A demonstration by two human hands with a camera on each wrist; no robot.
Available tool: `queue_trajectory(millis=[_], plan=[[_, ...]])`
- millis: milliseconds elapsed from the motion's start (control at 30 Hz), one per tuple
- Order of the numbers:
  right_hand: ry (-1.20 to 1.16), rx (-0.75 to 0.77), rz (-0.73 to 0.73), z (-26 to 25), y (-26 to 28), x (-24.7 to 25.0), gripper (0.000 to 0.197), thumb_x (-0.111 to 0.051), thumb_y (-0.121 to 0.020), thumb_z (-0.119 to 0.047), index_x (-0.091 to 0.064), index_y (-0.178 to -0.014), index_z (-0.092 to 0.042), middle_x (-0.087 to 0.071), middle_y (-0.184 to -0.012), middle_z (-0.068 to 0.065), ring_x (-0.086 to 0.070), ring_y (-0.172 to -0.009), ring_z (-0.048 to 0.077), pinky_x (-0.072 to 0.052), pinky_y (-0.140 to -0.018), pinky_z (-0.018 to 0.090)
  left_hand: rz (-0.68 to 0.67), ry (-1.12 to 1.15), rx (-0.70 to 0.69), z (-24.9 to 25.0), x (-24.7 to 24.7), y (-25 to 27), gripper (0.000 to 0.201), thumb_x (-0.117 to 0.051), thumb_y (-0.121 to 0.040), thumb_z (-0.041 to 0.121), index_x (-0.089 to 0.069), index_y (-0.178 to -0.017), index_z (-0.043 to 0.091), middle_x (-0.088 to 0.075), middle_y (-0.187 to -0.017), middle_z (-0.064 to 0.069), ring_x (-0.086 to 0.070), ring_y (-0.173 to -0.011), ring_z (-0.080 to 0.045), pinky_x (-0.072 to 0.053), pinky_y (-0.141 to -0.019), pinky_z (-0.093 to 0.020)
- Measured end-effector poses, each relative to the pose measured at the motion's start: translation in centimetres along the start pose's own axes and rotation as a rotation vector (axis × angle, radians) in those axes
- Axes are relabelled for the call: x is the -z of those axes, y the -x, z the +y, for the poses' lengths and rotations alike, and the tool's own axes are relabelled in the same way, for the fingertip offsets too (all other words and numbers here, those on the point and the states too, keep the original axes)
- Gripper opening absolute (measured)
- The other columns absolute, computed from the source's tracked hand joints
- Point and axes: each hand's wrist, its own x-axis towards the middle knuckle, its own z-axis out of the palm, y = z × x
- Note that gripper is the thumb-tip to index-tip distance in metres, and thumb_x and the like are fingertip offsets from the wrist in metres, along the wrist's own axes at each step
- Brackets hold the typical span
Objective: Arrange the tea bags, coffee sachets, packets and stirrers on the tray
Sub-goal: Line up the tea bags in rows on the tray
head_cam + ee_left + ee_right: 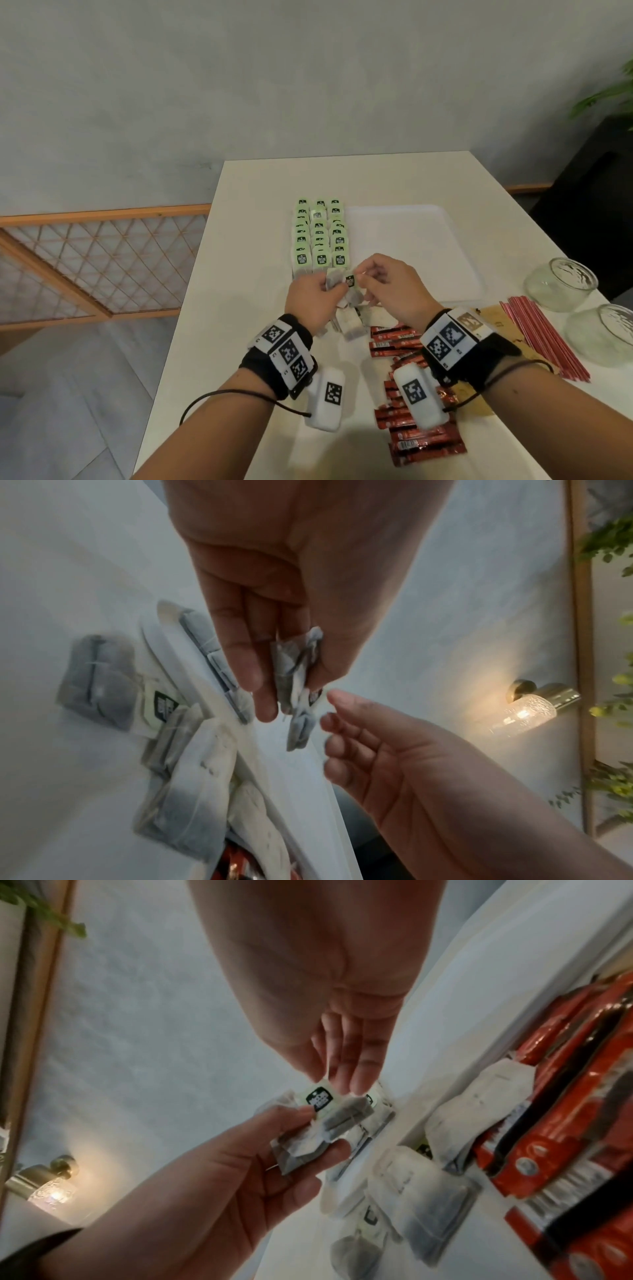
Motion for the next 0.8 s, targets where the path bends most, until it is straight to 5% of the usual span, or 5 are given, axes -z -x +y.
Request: queue_trajectory(millis=[133,333,433,567,800], plan=[[0.075,-0.030,-0.016,0.6,-1.7,-0.4,0.007,-0.063,-0.093,-0.022,-0.065,-0.099,-0.019,-0.061,-0.094,-0.001,-0.062,-0.070,0.015,-0.052,-0.057,0.025,-0.017,0.071,0.056,-0.6,0.5,-0.9,0.054,-0.062,-0.070,0.048,-0.060,-0.077,-0.005,-0.062,-0.076,-0.026,-0.065,-0.071,-0.036,-0.057,-0.070,-0.054],[0.165,-0.105,-0.101,2.2,-4.3,-1.1,0.008,-0.059,-0.095,-0.017,-0.063,-0.091,-0.011,-0.062,-0.076,0.000,-0.061,-0.063,0.014,-0.055,-0.057,0.024,-0.033,0.267,0.225,-2.2,2.1,-2.5,0.019,-0.061,-0.093,0.019,-0.069,-0.097,0.002,-0.071,-0.098,-0.019,-0.074,-0.074,-0.021,-0.057,-0.060,-0.032],[0.152,-0.148,-0.065,3.1,-5.3,-1.4,0.009,-0.060,-0.094,-0.015,-0.062,-0.093,-0.007,-0.063,-0.076,0.004,-0.061,-0.061,0.017,-0.058,-0.057,0.027,0.011,0.373,0.296,-3.0,3.2,-3.1,0.023,-0.054,-0.097,0.018,-0.066,-0.106,0.001,-0.071,-0.099,-0.016,-0.075,-0.077,-0.022,-0.058,-0.064,-0.035],[0.084,-0.162,-0.017,3.6,-6.4,-2.1,0.006,-0.061,-0.094,-0.013,-0.060,-0.091,-0.008,-0.063,-0.078,0.010,-0.058,-0.055,0.015,-0.056,-0.051,0.024,-0.011,0.450,0.318,-3.7,4.1,-3.6,0.018,-0.050,-0.097,0.012,-0.064,-0.103,0.003,-0.068,-0.072,0.001,-0.075,-0.082,-0.025,-0.061,-0.068,-0.036],[0.039,-0.164,0.012,3.7,-7.2,-2.3,0.006,-0.064,-0.092,-0.013,-0.060,-0.091,-0.008,-0.064,-0.078,0.012,-0.059,-0.051,0.018,-0.060,-0.056,0.035,-0.114,0.488,0.328,-4.2,3.7,-4.0,0.018,-0.053,-0.098,0.006,-0.062,-0.114,0.005,-0.072,-0.103,-0.011,-0.074,-0.086,-0.023,-0.062,-0.071,-0.034]])
